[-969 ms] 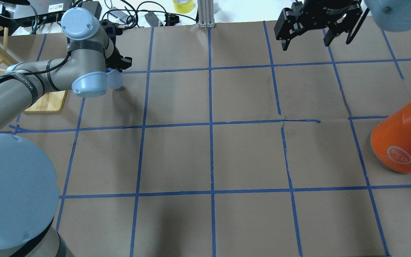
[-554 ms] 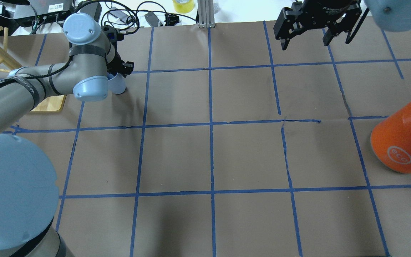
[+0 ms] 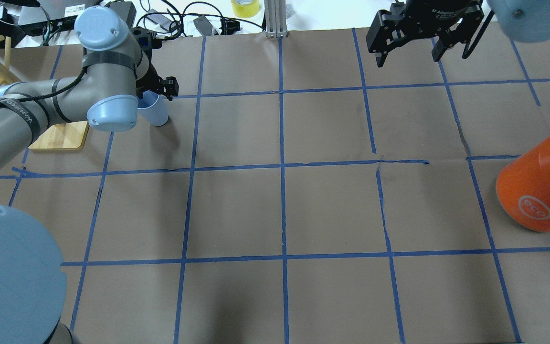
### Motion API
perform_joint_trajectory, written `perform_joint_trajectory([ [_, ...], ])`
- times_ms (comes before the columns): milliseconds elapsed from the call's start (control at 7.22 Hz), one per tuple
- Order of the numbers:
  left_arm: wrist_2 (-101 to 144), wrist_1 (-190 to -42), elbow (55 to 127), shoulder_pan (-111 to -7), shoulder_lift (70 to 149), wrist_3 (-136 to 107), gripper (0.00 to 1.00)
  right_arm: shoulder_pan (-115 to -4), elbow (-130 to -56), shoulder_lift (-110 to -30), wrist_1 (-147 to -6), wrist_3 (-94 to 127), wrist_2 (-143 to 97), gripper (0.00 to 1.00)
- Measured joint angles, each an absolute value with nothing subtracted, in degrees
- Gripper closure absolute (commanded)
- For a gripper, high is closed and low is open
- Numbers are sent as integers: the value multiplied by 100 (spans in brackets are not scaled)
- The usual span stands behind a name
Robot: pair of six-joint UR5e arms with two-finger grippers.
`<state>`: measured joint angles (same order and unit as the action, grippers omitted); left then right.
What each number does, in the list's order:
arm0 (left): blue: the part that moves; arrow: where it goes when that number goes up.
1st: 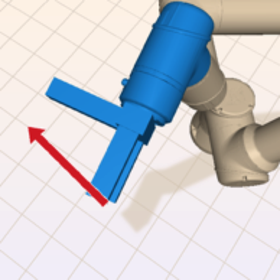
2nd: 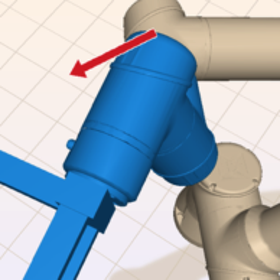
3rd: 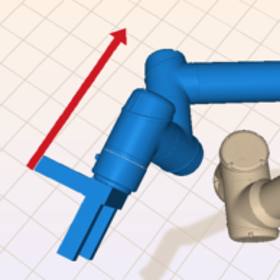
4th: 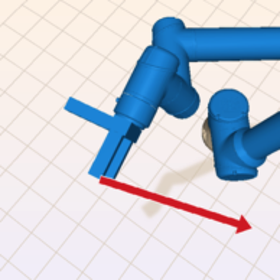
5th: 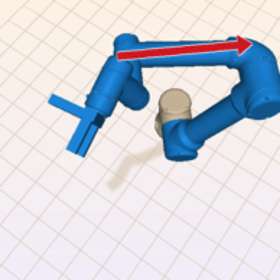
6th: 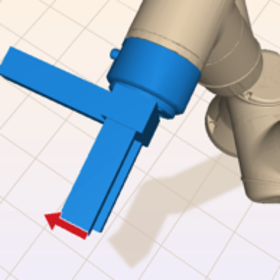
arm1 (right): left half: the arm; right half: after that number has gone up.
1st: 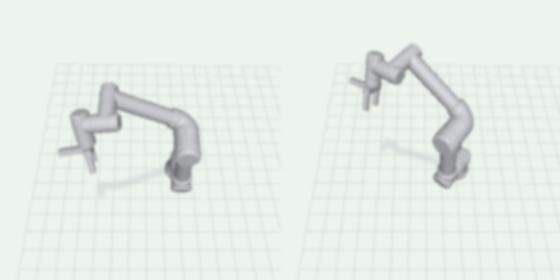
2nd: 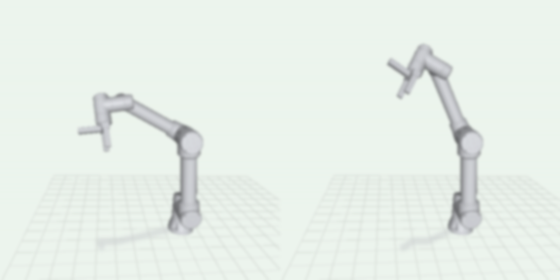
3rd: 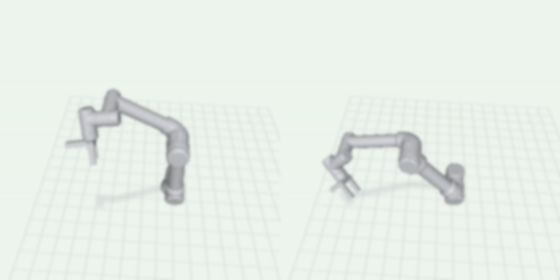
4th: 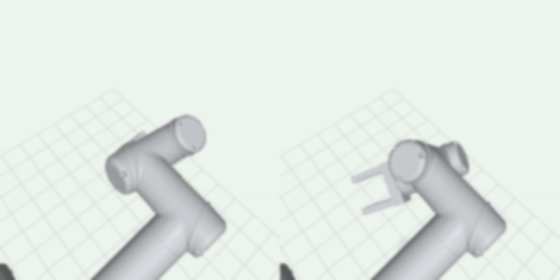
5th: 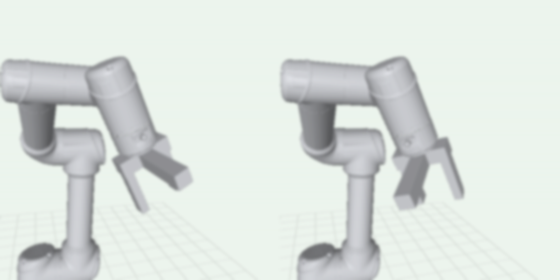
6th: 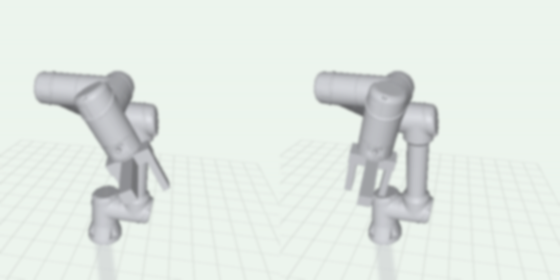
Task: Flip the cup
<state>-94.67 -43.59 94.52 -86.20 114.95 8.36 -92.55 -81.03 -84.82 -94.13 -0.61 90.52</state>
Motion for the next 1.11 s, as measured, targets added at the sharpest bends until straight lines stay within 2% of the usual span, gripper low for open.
perform_joint_trajectory([
  [692,-9476,-8120,8223,-8811,9830,442,7,-9255,-8109,-8477,-9359,-59,9093,0],
  [831,-9458,-8542,8171,-8873,9565,346,1,-9255,-8111,-8476,-9344,-56,9110,0],
  [1108,-9349,-8645,8294,-8886,9377,293,0,-9255,-8112,-8477,-9335,-37,9127,0],
])
